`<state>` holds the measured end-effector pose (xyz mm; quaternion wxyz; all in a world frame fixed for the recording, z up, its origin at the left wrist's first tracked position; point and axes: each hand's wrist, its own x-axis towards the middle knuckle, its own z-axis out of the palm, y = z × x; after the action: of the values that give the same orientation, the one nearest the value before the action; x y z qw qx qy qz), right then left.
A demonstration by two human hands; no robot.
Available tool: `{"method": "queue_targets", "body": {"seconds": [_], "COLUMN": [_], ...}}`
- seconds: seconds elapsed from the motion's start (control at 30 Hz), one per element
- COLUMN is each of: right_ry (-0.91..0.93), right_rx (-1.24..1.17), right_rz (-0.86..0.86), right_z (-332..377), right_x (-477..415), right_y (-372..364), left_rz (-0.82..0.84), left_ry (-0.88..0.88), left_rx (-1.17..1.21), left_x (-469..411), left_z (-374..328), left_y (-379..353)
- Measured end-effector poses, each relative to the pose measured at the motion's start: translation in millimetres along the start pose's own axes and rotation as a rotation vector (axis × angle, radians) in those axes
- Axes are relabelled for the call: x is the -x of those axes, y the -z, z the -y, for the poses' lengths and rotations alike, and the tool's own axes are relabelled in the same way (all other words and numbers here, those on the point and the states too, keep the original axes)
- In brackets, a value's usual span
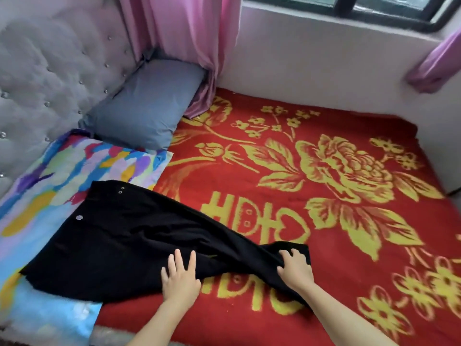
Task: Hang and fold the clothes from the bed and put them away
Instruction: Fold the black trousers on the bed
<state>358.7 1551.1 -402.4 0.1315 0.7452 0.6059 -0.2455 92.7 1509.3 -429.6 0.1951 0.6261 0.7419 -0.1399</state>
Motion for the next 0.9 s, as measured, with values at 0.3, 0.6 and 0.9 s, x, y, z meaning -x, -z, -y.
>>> {"method": "queue_targets", "body": {"seconds": [0.3,0.6,0.9], "right_ry": [-0.162,-0.105,-0.317], "right_rx": [-0.095,-0.115,-0.59], "right_rz": [0.117,0.163,-0.012], "right_z": [-125,-161,-175], "right_x": [0,-34,-87], "right_y": [-57,-119,-161], "left_rz": [0.076,0.067,-0.151], "left_ry": [-0.052,-0.11,-0.233], "left_rx": [0.012,0.026,0.137], "left_x": [-2,-21,-91], "left_z": [-92,-125,-118], "left_y": [-42,-95,-121]}}
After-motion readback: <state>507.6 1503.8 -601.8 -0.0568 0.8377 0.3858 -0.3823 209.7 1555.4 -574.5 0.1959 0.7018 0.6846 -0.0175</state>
